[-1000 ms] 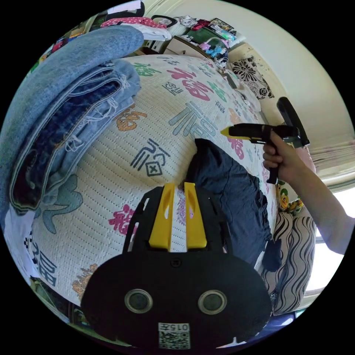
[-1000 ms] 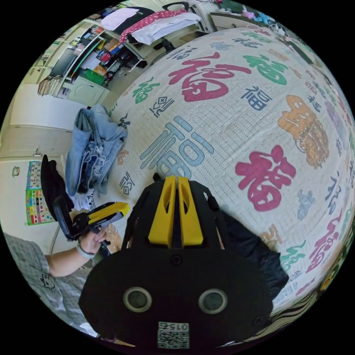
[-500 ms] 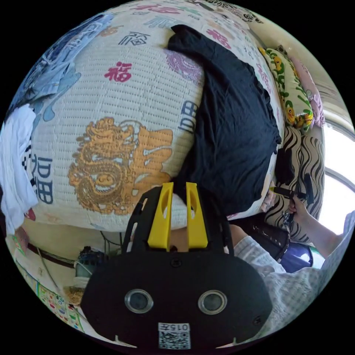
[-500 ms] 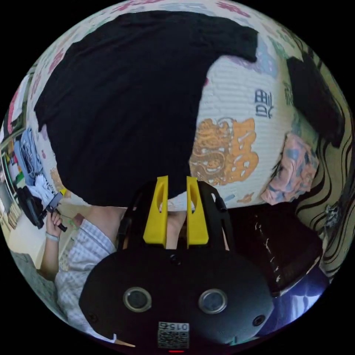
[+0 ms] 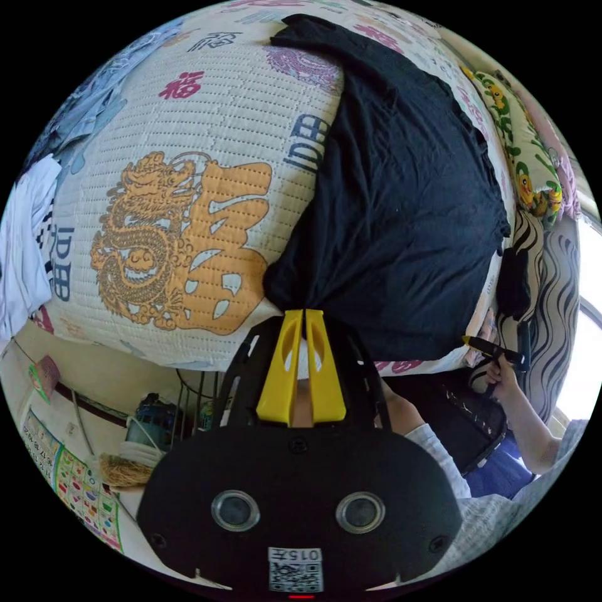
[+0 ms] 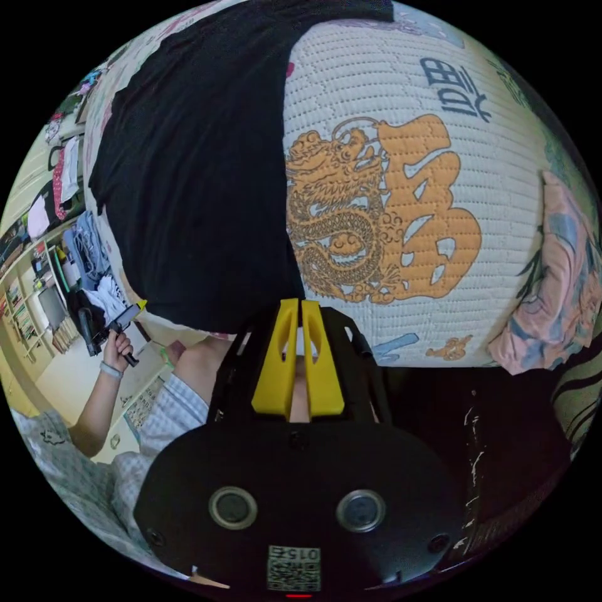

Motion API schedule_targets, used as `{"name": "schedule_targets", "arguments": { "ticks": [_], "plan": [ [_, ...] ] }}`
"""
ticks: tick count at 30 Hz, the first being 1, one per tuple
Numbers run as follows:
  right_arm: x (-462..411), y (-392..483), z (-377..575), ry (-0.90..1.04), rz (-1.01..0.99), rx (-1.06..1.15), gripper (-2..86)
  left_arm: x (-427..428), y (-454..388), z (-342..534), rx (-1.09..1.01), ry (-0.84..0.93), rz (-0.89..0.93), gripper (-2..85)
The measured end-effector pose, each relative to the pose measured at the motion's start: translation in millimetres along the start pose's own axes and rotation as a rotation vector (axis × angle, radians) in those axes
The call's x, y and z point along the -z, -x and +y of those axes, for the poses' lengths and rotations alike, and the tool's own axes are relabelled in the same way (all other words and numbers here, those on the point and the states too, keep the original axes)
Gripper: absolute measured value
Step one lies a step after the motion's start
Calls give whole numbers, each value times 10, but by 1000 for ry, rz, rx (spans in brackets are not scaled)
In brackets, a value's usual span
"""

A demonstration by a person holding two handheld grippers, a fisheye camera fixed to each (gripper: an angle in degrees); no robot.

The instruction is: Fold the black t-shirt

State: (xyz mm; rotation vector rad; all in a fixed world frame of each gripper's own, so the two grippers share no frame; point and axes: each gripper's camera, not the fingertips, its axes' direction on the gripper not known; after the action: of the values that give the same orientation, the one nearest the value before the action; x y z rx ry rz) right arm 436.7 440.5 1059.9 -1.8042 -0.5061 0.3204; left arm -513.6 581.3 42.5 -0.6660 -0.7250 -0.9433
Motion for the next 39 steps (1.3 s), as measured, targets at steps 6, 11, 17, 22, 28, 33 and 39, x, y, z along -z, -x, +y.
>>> {"name": "schedule_targets", "arguments": {
  "ticks": [6,11,17,22,28,33,39],
  "plan": [
    [-137,-780,114,-28,-39,-39,-6,-27,-467,35,2,-12,-31,-3],
    [-375,-1247,31,-17,-26,-61,4,-181,-896,-70,27,-33,-44,-2],
    [-400,-1977,226,-14,-146,-52,38,-154,-1355,-103,1,-18,22,2],
    [-271,-2510,423,-57,-69,-106,28,-54,-1732,-102,11,78,-124,-5],
    [130,-3073,283,-298,-176,-127,46,309,-2956,-434,-202,19,-224,-7],
    [480,-3421,-204,-495,-255,-74,52,482,-5267,-1318,-698,-174,-68,2],
    [522,-3903,-666,-536,-415,-58,56,6,-7867,-2280,-996,5,108,9]
  ]
}}
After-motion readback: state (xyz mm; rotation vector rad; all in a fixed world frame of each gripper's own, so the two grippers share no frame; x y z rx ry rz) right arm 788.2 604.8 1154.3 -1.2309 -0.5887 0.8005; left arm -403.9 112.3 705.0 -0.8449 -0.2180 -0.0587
